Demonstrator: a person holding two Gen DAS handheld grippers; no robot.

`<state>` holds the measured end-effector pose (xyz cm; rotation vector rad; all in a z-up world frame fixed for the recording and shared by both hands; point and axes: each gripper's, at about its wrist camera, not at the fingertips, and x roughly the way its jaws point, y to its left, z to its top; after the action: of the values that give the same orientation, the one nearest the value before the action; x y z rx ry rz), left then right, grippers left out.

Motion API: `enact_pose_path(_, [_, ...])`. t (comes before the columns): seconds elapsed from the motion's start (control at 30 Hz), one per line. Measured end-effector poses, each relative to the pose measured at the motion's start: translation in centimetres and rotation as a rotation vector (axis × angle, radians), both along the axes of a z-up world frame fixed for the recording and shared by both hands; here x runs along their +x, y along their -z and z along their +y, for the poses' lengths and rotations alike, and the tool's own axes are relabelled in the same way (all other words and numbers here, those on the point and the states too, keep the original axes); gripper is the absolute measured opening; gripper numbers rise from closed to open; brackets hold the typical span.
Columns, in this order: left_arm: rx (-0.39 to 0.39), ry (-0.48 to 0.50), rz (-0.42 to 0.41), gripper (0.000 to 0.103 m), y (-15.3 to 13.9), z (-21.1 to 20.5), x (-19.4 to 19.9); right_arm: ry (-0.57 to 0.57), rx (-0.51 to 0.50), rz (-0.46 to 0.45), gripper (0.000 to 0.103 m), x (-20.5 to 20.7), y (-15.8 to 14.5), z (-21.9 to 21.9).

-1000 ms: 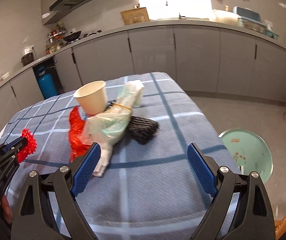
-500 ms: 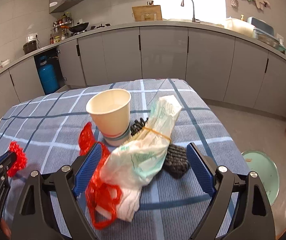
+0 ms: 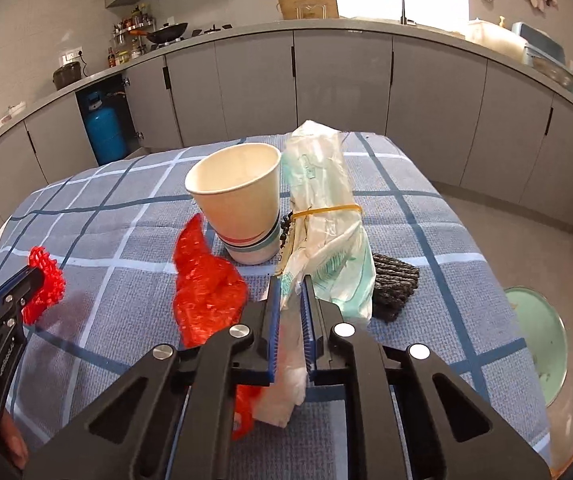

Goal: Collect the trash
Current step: 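Close the right gripper on the clear plastic bag with yellow band, then carry the red net with the left gripper while the right carries the clear bag to the basin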

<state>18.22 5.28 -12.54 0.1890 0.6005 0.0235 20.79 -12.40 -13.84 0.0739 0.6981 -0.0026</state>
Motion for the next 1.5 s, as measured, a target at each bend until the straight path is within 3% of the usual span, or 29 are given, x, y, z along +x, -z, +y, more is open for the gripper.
enact_pose_path(0.47, [0.019,0.087,-0.076,0.010,-3.5,-4.2,-1.4,0.056,0.027,-0.091,0.010,-4.0,-2.2,-3.9])
enact_pose_path(0.83, [0.043,0.216,-0.131,0.010,-5.6,-10.2,-2.4,0.133,0.059,-0.099,0.010,-6.4,-2.3,-8.0])
enact_pose_path(1.5, [0.035,0.382,-0.158,0.010,-7.5,-18.4,-3.0,0.244,0.107,-0.101,0.010,-9.3,-1.4,-14.0])
